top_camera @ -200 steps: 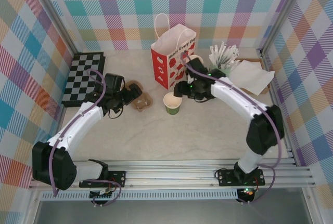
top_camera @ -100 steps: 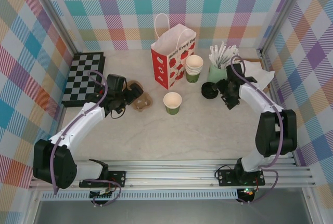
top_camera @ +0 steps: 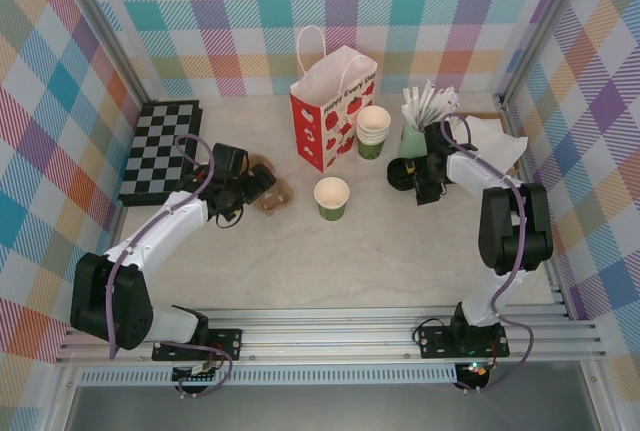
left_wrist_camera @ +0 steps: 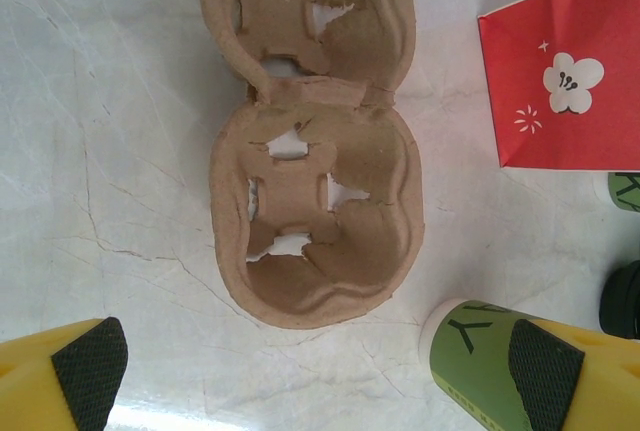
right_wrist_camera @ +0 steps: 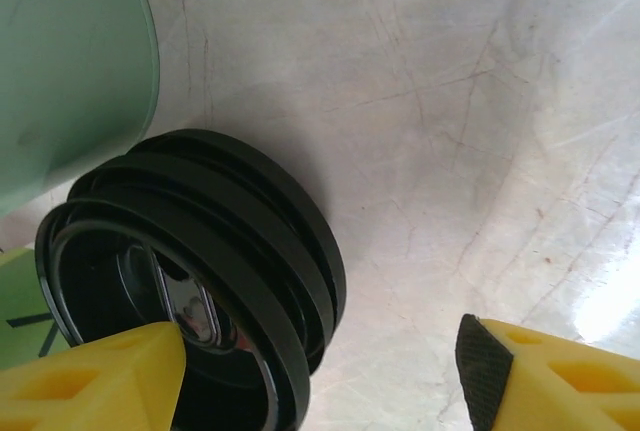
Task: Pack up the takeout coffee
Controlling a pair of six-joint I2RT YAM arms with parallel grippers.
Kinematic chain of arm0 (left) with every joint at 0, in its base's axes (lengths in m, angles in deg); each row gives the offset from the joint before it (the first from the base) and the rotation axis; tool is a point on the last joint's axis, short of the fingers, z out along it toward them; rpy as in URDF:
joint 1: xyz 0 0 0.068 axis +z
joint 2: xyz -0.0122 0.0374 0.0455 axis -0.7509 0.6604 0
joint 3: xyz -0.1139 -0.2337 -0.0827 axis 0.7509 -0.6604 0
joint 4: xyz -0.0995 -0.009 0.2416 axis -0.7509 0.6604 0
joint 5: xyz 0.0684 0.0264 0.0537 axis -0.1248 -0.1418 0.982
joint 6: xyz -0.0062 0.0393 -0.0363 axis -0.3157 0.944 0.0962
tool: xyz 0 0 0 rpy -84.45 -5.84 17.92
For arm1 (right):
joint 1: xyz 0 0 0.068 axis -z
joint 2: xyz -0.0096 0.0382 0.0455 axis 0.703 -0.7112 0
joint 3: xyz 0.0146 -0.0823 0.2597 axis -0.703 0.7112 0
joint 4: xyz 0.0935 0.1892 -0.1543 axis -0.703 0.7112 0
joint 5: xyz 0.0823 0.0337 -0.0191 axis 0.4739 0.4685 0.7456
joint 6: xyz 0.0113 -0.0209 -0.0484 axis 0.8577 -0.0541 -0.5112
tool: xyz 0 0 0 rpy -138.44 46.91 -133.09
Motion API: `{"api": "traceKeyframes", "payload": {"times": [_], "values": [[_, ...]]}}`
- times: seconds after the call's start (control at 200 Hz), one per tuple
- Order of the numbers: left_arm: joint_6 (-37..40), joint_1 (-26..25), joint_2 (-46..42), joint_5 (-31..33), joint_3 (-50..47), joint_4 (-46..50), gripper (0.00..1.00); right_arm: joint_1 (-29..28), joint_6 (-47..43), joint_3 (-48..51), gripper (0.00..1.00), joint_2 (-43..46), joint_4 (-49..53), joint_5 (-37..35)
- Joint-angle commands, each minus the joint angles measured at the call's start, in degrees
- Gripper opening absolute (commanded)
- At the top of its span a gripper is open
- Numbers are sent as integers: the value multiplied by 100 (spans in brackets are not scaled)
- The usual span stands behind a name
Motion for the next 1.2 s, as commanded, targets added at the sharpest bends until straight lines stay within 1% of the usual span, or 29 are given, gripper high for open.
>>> {"api": "traceKeyframes", "payload": {"times": [0.0,0.3,0.41,0.565,0.745,0.865,0.965,1.01,1.09,1.195], "values": [[88,-60,78,70,200,32,100,-58,150,-148,69,-104,-60,-30],[144,-60,242,64,254,90,100,-76,203,-297,50,-393,-105,12],[149,-60,274,71,263,102,100,-85,203,-300,39,-420,-116,8],[165,-64,274,74,266,89,100,-86,12,-280,25,-236,-26,-207],[226,-58,263,28,269,48,100,-156,-232,-61,17,112,-21,-554],[367,-58,219,-104,260,-78,100,-221,-597,5,14,297,23,-880],[539,-58,117,-213,224,-227,100,-260,-1022,1,14,412,38,-1087],[613,-59,69,-238,202,-284,100,-269,-1240,-7,16,434,34,-1111],[706,-60,-11,-240,168,-363,100,-270,-1552,-12,23,429,72,-1162],[745,-60,-46,-216,156,-351,100,-270,-1699,-16,25,345,134,-1164]]}}
